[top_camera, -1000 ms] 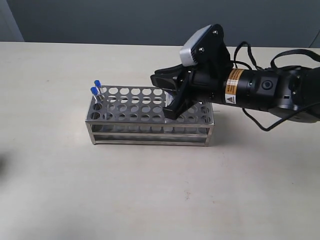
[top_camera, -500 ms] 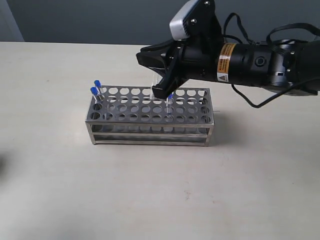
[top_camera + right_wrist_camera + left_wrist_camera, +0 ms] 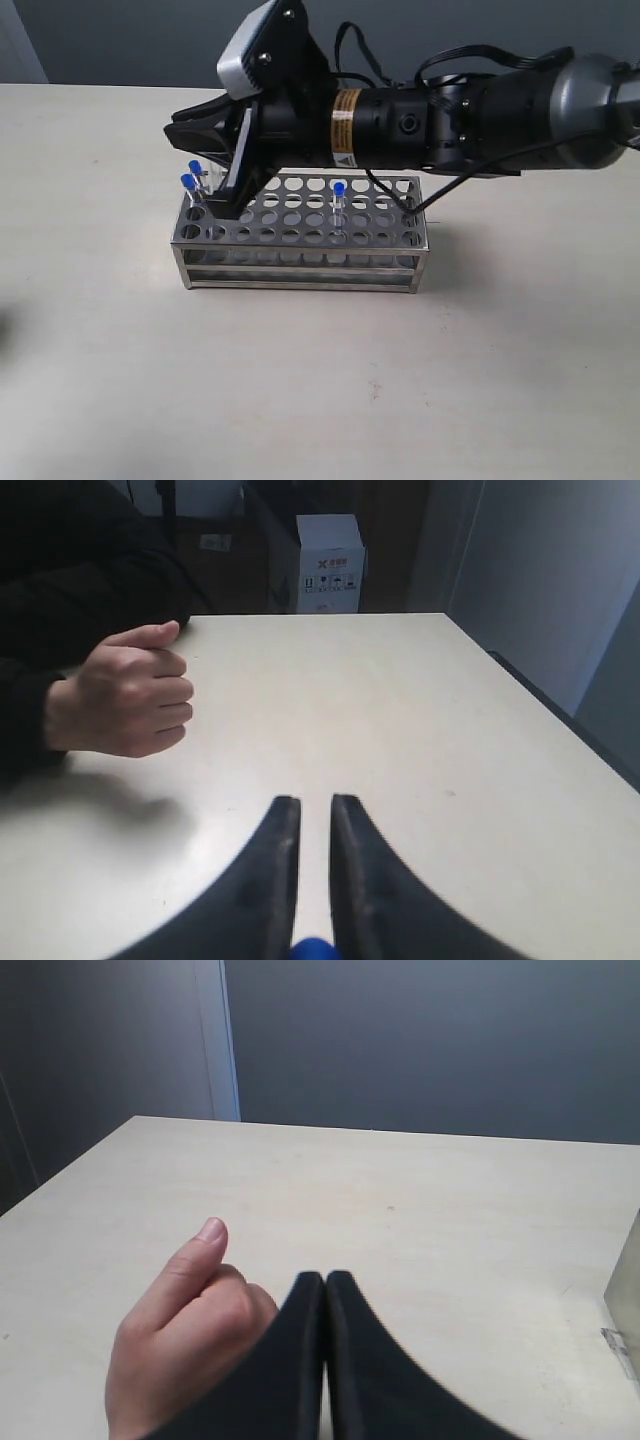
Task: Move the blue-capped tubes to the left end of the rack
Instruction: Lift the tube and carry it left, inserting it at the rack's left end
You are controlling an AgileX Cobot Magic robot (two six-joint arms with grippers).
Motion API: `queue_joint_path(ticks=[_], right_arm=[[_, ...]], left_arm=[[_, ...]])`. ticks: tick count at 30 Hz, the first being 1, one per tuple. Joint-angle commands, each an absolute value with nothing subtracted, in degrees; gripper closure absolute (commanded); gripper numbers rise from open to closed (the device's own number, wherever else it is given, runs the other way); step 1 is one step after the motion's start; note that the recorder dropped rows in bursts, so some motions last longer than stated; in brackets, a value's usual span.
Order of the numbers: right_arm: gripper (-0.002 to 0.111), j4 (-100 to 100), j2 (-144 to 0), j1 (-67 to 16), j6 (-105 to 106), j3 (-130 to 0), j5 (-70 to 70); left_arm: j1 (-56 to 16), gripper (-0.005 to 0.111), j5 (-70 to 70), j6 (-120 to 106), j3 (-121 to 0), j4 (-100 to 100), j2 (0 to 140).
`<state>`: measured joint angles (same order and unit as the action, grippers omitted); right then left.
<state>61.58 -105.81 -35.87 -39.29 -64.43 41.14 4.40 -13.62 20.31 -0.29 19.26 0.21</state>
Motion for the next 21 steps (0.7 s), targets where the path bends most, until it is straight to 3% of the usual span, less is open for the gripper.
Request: queue_joint_path(ticks=[1,21], right_arm=[[0.109,61.6,-108.9,-36.1,-39.5,-67.7,40.9],[0.109,63.3,-119.4,-36.1,-44.0,-76.3,42.3]], left_arm=[[3.9,0.106,-13.7,20.4,-0.1,19.1,0.0],[3.9,0.106,-13.7,20.4,-0.1,19.1,0.0]])
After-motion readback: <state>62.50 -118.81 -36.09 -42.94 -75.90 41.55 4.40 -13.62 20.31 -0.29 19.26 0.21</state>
